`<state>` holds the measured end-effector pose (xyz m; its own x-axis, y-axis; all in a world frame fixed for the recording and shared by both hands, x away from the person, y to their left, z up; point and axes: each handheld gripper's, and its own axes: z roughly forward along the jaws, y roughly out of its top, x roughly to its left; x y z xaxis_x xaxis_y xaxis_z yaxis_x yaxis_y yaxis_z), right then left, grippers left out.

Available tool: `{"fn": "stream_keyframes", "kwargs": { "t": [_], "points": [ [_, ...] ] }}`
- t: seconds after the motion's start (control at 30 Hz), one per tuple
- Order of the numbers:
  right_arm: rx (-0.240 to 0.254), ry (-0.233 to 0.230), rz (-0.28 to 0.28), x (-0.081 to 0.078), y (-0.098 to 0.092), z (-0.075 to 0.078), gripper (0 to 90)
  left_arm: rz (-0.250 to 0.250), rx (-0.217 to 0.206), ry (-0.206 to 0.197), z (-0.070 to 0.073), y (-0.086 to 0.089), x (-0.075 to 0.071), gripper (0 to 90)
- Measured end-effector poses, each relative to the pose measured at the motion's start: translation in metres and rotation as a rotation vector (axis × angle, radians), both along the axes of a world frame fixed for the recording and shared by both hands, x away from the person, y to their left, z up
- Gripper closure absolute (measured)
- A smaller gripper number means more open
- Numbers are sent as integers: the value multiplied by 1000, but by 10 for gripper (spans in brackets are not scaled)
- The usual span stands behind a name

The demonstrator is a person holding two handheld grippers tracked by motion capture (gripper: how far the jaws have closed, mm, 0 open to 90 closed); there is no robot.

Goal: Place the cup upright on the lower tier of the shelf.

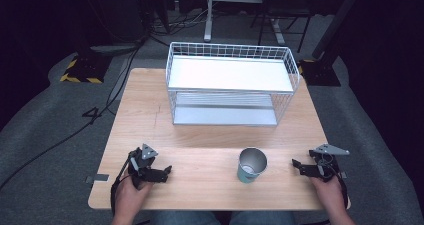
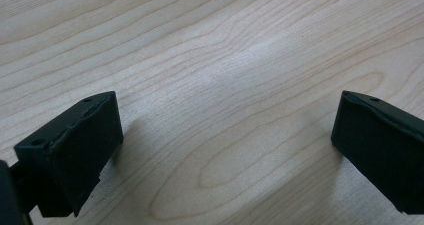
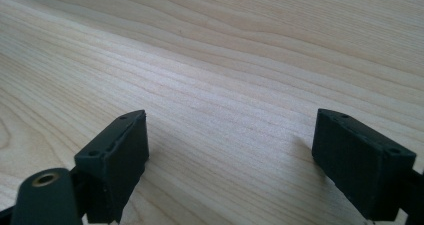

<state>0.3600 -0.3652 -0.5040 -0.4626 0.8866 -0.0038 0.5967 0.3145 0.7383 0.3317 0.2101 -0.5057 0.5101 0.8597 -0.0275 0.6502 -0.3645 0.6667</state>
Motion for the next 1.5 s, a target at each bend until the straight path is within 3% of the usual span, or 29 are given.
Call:
{"fn": "stream_keyframes", "kwargs": {
  "t": [0.37, 0.8, 1.5],
  "points": [
    [45, -38, 23, -9, 5, 10, 151, -18, 5, -6, 0, 0, 0, 10],
    [69, -106, 138, -39, 32, 31, 148, 5, 5, 1, 0, -1, 2, 1],
    [63, -89, 347, -58, 86, 35, 141, -5, 5, -1, 0, -2, 4, 1]
  ]
}}
